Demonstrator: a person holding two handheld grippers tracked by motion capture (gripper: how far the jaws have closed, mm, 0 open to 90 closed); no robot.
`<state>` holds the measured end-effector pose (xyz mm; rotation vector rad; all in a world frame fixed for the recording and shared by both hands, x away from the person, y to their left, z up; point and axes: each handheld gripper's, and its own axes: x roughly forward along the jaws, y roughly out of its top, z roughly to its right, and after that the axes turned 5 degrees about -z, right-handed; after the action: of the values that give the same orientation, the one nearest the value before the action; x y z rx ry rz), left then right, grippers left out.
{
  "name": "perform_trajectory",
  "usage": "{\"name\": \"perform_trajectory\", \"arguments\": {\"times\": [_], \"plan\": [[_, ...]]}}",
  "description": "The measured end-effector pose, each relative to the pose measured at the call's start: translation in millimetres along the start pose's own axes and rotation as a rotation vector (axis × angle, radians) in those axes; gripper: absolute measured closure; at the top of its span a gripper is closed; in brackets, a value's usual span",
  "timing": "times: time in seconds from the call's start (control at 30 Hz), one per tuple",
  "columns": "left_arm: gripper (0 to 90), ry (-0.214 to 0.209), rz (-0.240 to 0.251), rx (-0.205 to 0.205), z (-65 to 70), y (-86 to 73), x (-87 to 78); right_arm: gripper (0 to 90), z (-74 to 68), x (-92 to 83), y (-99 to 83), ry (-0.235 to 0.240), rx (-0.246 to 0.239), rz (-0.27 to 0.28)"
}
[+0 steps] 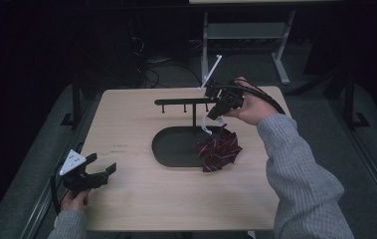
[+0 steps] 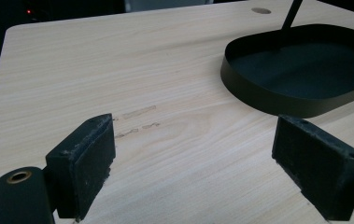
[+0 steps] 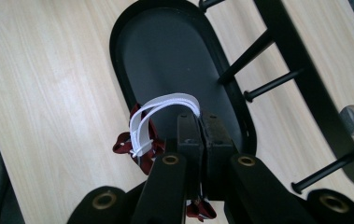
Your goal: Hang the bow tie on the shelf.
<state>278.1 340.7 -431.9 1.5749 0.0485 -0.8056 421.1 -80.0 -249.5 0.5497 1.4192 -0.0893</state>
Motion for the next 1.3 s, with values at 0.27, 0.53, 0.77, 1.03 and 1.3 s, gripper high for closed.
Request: {"name": "perform_trajectory", "arguments": {"times": [0.27, 0.53, 0.77, 1.03, 1.3], "plan": [[12.8, 0.011, 0.007, -0.021, -5.0, -1.1, -3.0, 87.5, 6.3, -3.1, 10.3, -0.001, 0.009, 0.004], [12.9, 0.009, 0.005, -0.021, -5.0, -1.1, -3.1, 87.5, 17.7, -6.4, 18.4, -0.013, 0.028, 0.004], [12.8, 0.009, 0.004, -0.022, -5.4, -0.7, -3.7, 87.5, 27.7, 0.8, 23.2, -0.007, 0.049, -0.016], [12.8, 0.010, 0.006, -0.033, -6.8, -1.6, -3.5, 87.5, 41.2, 11.5, 22.7, -0.010, 0.086, -0.043], [12.8, 0.007, 0.013, -0.039, -7.6, -1.6, -4.4, 87.3, 48.7, 17.3, 21.7, -0.024, 0.114, -0.062]]}}
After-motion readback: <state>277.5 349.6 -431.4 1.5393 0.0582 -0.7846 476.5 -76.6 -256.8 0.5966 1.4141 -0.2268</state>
